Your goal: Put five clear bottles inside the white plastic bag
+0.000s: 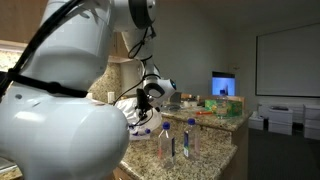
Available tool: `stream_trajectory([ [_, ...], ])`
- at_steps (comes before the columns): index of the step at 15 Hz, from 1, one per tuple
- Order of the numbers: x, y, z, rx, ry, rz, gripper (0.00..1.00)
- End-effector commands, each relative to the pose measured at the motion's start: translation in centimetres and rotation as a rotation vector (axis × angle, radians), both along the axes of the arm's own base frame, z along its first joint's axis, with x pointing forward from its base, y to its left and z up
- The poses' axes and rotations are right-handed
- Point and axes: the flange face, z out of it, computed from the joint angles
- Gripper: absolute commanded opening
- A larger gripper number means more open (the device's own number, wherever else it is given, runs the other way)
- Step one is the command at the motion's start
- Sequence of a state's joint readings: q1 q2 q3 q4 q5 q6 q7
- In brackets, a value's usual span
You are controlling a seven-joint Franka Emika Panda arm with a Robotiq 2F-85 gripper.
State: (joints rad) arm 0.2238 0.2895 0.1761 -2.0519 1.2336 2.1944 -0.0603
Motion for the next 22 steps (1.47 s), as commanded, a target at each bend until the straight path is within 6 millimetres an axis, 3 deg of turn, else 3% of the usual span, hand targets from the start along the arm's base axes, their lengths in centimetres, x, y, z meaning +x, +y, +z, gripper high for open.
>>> stream_trajectory([
  [1, 0.4, -2.8, 1.3, -0.036, -0.010, 0.024, 1.00],
  [4, 1.2, -6.2, 2.7, -0.124, -0.054, 0.049, 1.00],
  [7, 2.3, -10.3, 5.8, -0.280, -0.151, 0.097, 1.00],
  [9, 3.0, -13.6, 9.4, -0.393, -0.249, 0.109, 1.00],
  [12, 3.2, -18.3, 16.2, -0.550, -0.389, 0.130, 1.00],
  [14, 2.6, -20.8, 20.6, -0.667, -0.471, 0.144, 1.00],
  [16, 1.5, -22.8, 23.3, -0.788, -0.542, 0.159, 1.00],
  [19, -0.8, -24.4, 24.8, -0.979, -0.588, 0.181, 1.00],
  [22, -3.1, -25.2, 24.2, -1.151, -0.568, 0.146, 1.00],
])
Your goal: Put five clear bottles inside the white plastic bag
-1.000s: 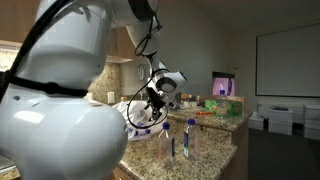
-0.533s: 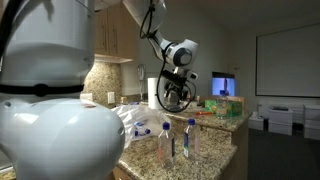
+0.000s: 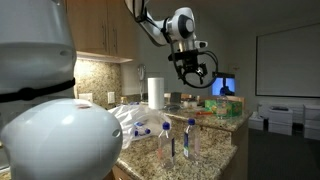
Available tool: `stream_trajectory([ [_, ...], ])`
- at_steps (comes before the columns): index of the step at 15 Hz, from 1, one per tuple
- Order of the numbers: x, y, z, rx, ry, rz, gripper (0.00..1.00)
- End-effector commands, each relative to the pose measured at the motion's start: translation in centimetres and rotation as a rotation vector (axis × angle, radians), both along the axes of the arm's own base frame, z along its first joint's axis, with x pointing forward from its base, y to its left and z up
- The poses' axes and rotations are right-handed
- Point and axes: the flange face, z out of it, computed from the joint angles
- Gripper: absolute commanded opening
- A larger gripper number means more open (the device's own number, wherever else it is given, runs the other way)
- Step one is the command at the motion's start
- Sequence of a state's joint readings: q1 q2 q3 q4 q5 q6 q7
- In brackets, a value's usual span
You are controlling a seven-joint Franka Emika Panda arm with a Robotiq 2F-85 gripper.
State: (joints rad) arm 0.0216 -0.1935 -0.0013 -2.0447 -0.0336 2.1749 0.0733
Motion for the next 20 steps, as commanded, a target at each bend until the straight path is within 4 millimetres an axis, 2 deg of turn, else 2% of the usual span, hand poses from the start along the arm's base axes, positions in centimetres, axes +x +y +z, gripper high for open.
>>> stream_trajectory([
  [1, -3.8, -0.4, -1.9, -0.152, -0.032, -0.105, 1.00],
  [6, -7.6, 0.3, -7.3, -0.134, 0.104, -0.224, 1.00],
  [11, -9.6, 0.2, -13.2, -0.025, 0.202, -0.362, 1.00],
  [15, -9.7, -0.8, -14.9, 0.008, 0.128, -0.469, 1.00],
  [18, -8.5, -1.9, -15.1, 0.056, 0.041, -0.531, 1.00],
  [20, -7.9, -1.9, -15.5, 0.089, 0.026, -0.547, 1.00],
])
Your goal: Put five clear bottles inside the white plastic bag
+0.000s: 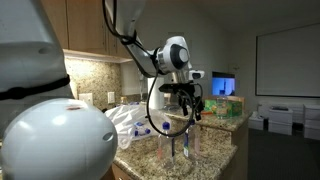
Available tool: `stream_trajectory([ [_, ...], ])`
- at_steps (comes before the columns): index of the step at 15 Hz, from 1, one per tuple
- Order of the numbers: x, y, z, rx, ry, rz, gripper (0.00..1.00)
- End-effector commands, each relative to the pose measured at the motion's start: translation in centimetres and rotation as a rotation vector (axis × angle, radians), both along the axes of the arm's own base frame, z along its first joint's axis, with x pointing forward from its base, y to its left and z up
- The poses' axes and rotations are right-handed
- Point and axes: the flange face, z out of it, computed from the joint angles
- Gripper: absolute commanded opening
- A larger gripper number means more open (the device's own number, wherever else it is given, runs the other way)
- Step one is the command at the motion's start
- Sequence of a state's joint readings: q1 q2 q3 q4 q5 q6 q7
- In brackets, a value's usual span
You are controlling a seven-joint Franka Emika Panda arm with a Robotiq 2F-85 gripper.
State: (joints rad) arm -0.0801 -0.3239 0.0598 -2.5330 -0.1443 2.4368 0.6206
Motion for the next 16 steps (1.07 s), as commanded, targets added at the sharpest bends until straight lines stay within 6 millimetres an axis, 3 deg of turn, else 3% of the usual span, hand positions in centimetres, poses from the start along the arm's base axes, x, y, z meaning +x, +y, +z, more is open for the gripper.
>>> stream_trajectory([
  [1, 0.7, 0.0, -1.2, 0.051, -0.043, -0.050, 1.00],
  [2, 0.8, 0.1, -1.7, 0.073, -0.040, -0.053, 1.00],
  [3, 0.9, 0.2, -2.1, 0.095, -0.043, -0.061, 0.94],
  [4, 1.1, 0.2, -2.5, 0.117, -0.045, -0.075, 0.74],
  [8, 1.6, 0.2, -3.3, 0.150, -0.053, -0.098, 0.48],
  [13, 1.5, -0.5, -2.7, 0.129, -0.044, -0.098, 0.15],
  [16, 1.5, -0.6, -2.3, 0.137, -0.050, -0.099, 0.10],
])
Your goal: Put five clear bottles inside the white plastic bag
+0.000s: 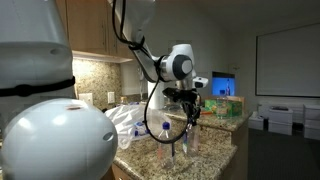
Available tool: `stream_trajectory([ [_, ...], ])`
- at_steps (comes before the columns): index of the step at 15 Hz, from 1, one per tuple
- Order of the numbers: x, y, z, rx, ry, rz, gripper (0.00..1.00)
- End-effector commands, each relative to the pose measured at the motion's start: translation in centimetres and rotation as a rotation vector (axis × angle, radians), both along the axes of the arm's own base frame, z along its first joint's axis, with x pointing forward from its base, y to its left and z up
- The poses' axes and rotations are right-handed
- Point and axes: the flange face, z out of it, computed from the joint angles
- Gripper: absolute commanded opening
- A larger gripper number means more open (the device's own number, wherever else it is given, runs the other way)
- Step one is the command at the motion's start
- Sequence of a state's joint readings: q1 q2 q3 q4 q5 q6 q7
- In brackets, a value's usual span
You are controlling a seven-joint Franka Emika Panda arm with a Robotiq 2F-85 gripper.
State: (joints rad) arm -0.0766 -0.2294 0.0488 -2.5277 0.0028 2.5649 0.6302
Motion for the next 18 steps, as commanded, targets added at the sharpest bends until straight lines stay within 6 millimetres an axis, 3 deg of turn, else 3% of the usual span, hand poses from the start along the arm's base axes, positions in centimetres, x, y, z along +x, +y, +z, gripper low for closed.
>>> stream_trajectory([
  [1, -0.2, -0.1, 0.6, 0.011, -0.013, 0.005, 0.10],
  [3, 0.2, 0.1, 1.8, 0.033, -0.050, 0.012, 0.10],
  [6, 1.1, 0.3, 5.1, 0.169, -0.172, -0.024, 0.10],
  [9, 2.1, 2.1, 7.3, 0.317, -0.255, -0.004, 0.10],
  [12, 2.5, 6.2, 6.1, 0.488, -0.219, 0.075, 0.10],
  [16, 2.1, 11.2, 2.6, 0.687, -0.112, 0.190, 0.10],
  [18, 2.3, 12.8, 0.7, 0.752, -0.048, 0.232, 0.10],
])
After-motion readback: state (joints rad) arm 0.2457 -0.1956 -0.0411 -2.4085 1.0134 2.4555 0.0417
